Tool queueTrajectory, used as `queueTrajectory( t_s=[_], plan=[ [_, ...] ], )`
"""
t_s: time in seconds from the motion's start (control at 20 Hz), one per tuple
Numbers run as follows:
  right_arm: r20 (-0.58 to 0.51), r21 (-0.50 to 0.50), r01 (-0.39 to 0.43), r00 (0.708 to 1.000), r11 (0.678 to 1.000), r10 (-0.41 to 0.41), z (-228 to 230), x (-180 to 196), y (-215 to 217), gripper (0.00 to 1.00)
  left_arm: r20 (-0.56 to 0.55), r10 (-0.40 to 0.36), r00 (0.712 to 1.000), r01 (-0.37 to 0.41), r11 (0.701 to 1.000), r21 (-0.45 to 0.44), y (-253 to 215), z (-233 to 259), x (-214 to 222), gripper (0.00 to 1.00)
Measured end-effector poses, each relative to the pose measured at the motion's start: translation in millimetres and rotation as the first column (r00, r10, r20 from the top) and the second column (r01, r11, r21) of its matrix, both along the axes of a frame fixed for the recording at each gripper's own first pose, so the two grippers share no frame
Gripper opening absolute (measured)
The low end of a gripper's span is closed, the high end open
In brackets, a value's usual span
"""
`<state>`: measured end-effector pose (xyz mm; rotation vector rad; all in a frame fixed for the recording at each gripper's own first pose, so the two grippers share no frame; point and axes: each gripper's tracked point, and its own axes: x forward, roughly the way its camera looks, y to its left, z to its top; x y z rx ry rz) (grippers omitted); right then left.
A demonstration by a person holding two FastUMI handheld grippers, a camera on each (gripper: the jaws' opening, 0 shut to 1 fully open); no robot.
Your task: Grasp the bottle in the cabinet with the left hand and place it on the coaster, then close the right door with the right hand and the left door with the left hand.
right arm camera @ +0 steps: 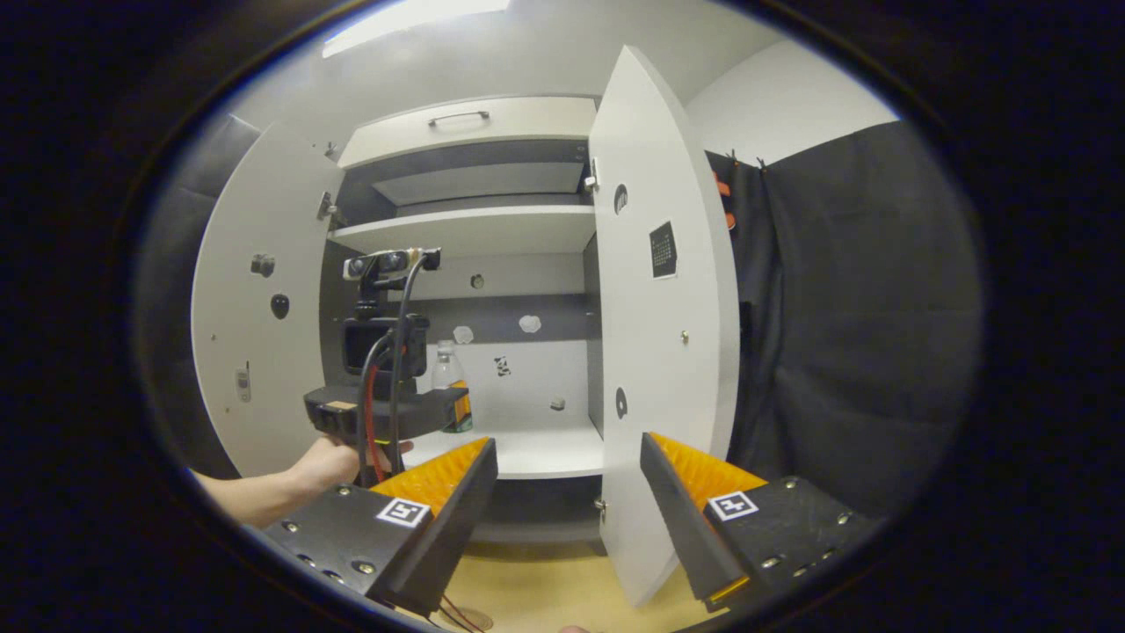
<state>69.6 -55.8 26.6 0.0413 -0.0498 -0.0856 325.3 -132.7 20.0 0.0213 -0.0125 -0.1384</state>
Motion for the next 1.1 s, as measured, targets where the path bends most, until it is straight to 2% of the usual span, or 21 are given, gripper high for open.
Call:
queueTrajectory(
  t_s=[0.35,0.4,0.45,0.5,0.6,0.75,0.8,0.85,1.05,1.1],
  plan=[
    [-0.021,-0.034,0.017,1.0,0.999,-0.018,-3,13,1,0.99,-0.011,-0.007,1.0,0.007,1.0,0.015,-6,-12,35,0.96],
    [-0.028,-0.033,0.016,0.999,0.999,-0.017,-5,14,2,0.94,-0.018,-0.006,1.0,0.006,1.0,0.015,-6,-14,38,0.96],
    [-0.031,-0.035,0.016,0.999,0.999,-0.017,-6,14,1,0.95,-0.018,-0.009,1.0,0.009,1.0,0.007,-6,-15,40,0.96],
    [-0.034,-0.037,0.019,0.999,0.999,-0.02,-6,15,-1,0.99,-0.017,-0.008,1.0,0.008,1.0,0.005,-6,-15,42,0.94],
    [-0.042,-0.035,0.021,0.999,0.999,-0.022,-8,15,-3,0.99,-0.016,-0.001,1.0,0.001,1.0,0.01,-2,-16,44,0.83],
    [-0.05,-0.031,0.015,0.999,0.999,-0.017,-9,14,-6,0.99,-0.015,0.0,1.0,0.0,1.0,-0.016,1,-10,33,0.82],
    [-0.052,-0.033,0.014,0.999,0.999,-0.015,-10,13,-7,0.95,-0.012,0.002,1.0,-0.003,1.0,-0.025,3,-8,28,0.81],
    [-0.054,-0.034,0.012,0.998,0.999,-0.013,-11,10,-8,0.99,-0.008,0.004,1.0,-0.004,0.999,-0.032,6,-4,20,0.81],
    [-0.061,-0.03,-0.008,0.998,1.0,0.006,-12,-1,-14,0.99,0.012,-0.008,1.0,0.009,0.998,-0.054,6,8,-22,0.81],
    [-0.059,-0.029,-0.017,0.998,0.999,0.015,-11,-4,-14,0.95,0.019,-0.01,1.0,0.011,0.999,-0.048,6,9,-35,0.82]
  ],
)
